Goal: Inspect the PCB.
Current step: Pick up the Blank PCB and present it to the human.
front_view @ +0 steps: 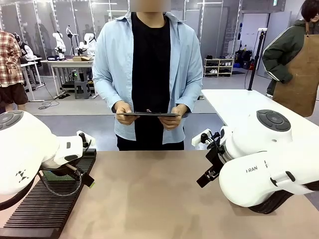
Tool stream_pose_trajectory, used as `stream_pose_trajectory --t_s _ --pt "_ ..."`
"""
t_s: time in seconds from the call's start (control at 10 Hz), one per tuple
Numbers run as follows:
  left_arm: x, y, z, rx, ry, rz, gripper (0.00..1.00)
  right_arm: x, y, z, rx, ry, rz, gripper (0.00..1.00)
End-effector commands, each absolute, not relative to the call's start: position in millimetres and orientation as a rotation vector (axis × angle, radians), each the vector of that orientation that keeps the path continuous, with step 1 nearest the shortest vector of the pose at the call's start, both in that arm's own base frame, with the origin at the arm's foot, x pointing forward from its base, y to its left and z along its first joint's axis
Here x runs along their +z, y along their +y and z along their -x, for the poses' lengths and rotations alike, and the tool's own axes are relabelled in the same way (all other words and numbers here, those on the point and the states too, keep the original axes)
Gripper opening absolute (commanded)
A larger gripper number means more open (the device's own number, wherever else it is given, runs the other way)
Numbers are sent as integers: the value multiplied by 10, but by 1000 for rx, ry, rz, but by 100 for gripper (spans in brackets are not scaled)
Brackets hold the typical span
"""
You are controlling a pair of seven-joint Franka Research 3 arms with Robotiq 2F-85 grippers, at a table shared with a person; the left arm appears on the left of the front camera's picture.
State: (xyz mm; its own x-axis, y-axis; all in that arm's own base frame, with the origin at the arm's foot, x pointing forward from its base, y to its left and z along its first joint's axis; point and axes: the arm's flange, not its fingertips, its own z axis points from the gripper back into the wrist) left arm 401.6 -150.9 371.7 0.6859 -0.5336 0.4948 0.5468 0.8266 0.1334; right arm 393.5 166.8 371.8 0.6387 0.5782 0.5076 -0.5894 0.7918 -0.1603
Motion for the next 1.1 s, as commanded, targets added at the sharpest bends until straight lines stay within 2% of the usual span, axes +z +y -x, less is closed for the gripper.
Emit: stream_pose_trajectory --t_s 0.0,0.2,0.4,0.6,0.9,1.0 --pt "3717 -1506 -4017 -604 -546 26 100 3718 1668 -3935 664 -572 -22 100" --pt "3717 -1509 -4016 -605 -546 26 100 3718 1668 -3935 666 -572 -21 100" --pt "4194 -1466 -4065 -608 -532 63 100 4206 1541 -3966 642 -526 -44 100" --pt "4748 -1235 -3954 -555 -415 265 100 4694 1232 -3927 570 -477 -129 100" --pt "5469 -555 -3574 -485 -404 657 100 5354 378 -3641 400 -465 -438 100" --pt "5621 -247 -3436 -440 -440 731 100 5511 -108 -3454 317 -479 -625 100"
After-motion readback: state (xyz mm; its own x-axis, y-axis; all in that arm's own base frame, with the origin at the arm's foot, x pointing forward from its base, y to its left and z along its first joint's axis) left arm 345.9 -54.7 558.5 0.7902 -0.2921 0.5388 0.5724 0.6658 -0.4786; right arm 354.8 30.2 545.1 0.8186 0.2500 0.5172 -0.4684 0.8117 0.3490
